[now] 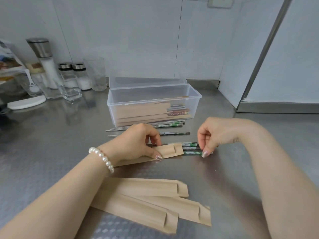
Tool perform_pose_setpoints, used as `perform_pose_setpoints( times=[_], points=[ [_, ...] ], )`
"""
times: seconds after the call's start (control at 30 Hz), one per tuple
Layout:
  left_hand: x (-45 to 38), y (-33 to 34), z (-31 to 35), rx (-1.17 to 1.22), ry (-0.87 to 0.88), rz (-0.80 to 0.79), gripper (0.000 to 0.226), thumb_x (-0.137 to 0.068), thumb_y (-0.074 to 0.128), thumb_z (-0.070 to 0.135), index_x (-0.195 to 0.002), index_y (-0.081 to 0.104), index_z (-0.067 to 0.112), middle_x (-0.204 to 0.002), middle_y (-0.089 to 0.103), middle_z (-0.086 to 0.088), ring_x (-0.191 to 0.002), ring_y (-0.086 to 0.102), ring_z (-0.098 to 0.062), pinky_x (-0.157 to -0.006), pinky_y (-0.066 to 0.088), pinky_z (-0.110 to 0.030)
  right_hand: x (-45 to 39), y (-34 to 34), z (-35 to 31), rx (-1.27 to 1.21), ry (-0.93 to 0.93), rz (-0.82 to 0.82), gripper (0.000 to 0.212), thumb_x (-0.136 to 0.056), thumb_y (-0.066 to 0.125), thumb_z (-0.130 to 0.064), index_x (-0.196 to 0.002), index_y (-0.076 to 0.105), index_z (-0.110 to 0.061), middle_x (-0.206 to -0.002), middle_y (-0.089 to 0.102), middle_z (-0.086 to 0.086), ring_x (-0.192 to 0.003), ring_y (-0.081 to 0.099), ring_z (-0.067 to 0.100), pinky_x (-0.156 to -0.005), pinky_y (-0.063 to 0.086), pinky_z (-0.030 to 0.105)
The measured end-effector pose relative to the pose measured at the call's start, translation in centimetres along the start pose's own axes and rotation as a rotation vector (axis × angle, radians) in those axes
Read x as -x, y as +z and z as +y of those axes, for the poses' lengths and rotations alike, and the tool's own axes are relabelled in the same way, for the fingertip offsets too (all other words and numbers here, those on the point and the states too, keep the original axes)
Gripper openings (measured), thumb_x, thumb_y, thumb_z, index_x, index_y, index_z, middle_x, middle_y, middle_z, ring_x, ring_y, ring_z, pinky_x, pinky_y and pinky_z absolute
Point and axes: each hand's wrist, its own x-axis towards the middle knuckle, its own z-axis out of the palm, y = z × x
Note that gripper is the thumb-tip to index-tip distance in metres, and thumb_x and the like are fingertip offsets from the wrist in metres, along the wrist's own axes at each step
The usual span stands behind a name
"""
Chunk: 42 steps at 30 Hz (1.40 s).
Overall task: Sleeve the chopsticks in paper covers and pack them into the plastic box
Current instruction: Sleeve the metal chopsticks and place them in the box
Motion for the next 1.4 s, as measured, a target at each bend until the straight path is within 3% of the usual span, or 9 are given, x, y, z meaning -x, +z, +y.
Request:
perform_pose_setpoints(
  times=[0.33, 0.5, 0.6, 0.8, 0.93, 1.0, 1.1, 1.2, 1.4],
  points=[
    [0.2, -0.1, 0.3, 0.07, 0.002, 0.053, 0.023, -0.061, 0.083, 0.024, -0.062, 0.061, 0.028, -0.073, 0.063, -0.002, -0.064, 0.049, -0.011, -0.064, 0.044, -0.029, -0.5, 0.3, -0.2, 0.059, -0.004, -0.009, 0.017, -0.072, 0.078, -0.016, -0.063, 0.065, -0.022, -0.055, 0.062, -0.011, -0.048, 0.051, -0.006, -0.065, 0.044, 0.02],
    [0.5, -1.1, 0.3, 0.151, -0.019, 0.096, 0.019, -0.067, 0.08, 0.016, -0.063, 0.062, 0.022, -0.058, 0.06, 0.008, -0.053, 0.049, -0.001, -0.054, 0.042, -0.015, 0.5, -0.4, -0.4, 0.023, -0.05, 0.048, 0.008, -0.077, 0.072, -0.016, -0.073, 0.066, -0.016, -0.062, 0.064, -0.01, -0.058, 0.053, 0.004, -0.061, 0.041, 0.02],
    [0.6, -1.5, 0.2, 0.174, -0.036, 0.138, 0.017, -0.073, 0.075, 0.017, -0.074, 0.06, 0.025, -0.065, 0.065, 0.008, -0.054, 0.05, 0.001, -0.056, 0.042, -0.013, 1.2, -0.6, -0.6, -0.16, -0.101, 0.085, 0.006, -0.08, 0.068, -0.008, -0.076, 0.064, -0.01, -0.063, 0.069, -0.003, -0.053, 0.054, 0.008, -0.054, 0.039, 0.019],
    [0.7, -1.5, 0.3, 0.24, 0.041, 0.35, 0.024, -0.089, 0.053, 0.009, -0.087, 0.053, 0.032, -0.079, 0.055, 0.009, -0.055, 0.048, -0.004, -0.055, 0.044, -0.018, -0.6, -0.1, -1.4, -0.888, -0.393, 0.451, 0.022, -0.077, 0.061, 0.008, -0.068, 0.071, -0.009, -0.056, 0.064, 0.004, -0.05, 0.053, 0.013, -0.052, 0.043, 0.019],
    [0.3, -1.8, -0.1, 0.17, 0.02, 0.443, 0.019, -0.092, 0.047, 0.013, -0.087, 0.053, 0.031, -0.068, 0.052, 0.012, -0.06, 0.045, -0.002, -0.061, 0.037, -0.017, -2.4, 0.5, -1.6, -1.416, -0.43, 0.563, 0.019, -0.077, 0.059, -0.004, -0.065, 0.073, -0.008, -0.052, 0.06, 0.002, -0.048, 0.053, 0.008, -0.048, 0.044, 0.016],
    [0.2, -1.8, -0.2, 0.232, -0.018, 0.433, 0.007, -0.09, 0.054, 0.028, -0.083, 0.056, 0.028, -0.062, 0.054, 0.01, -0.055, 0.043, -0.004, -0.061, 0.038, -0.025, -2.8, 0.5, -1.2, -1.496, -0.382, 0.662, 0.024, -0.089, 0.052, -0.007, -0.071, 0.068, -0.008, -0.05, 0.058, 0.0, -0.046, 0.052, 0.007, -0.048, 0.042, 0.016],
    [0.5, -1.8, 0.0, 0.263, -0.089, 0.386, 0.035, -0.063, 0.073, 0.054, -0.083, 0.057, 0.03, -0.068, 0.06, 0.008, -0.061, 0.05, -0.008, -0.062, 0.039, -0.027, -3.0, 0.3, -0.5, -1.517, -0.31, 0.825, 0.023, -0.095, 0.047, -0.018, -0.076, 0.057, -0.011, -0.046, 0.054, -0.003, -0.044, 0.049, 0.007, -0.046, 0.039, 0.018],
    [0.5, -1.7, 0.1, 0.11, -0.149, 0.372, 0.044, -0.055, 0.082, 0.045, -0.086, 0.054, 0.034, -0.081, 0.059, 0.011, -0.08, 0.055, -0.007, -0.069, 0.043, -0.026, -3.1, 0.0, 0.2, -1.535, -0.254, 0.961, 0.025, -0.098, 0.044, -0.023, -0.075, 0.052, -0.015, -0.042, 0.051, -0.006, -0.041, 0.046, 0.007, -0.044, 0.036, 0.018],
    [0.4, -1.1, -0.5, -0.016, -0.046, 0.38, 0.02, -0.079, 0.066, 0.035, -0.094, 0.055, 0.029, -0.071, 0.06, 0.008, -0.068, 0.053, -0.017, -0.066, 0.045, -0.03, -2.6, -1.1, 1.7, -1.599, -0.136, 1.305, 0.032, -0.098, 0.041, -0.029, -0.068, 0.043, -0.017, -0.031, 0.036, -0.01, -0.032, 0.031, 0.006, -0.038, 0.021, 0.017]
  ],
)
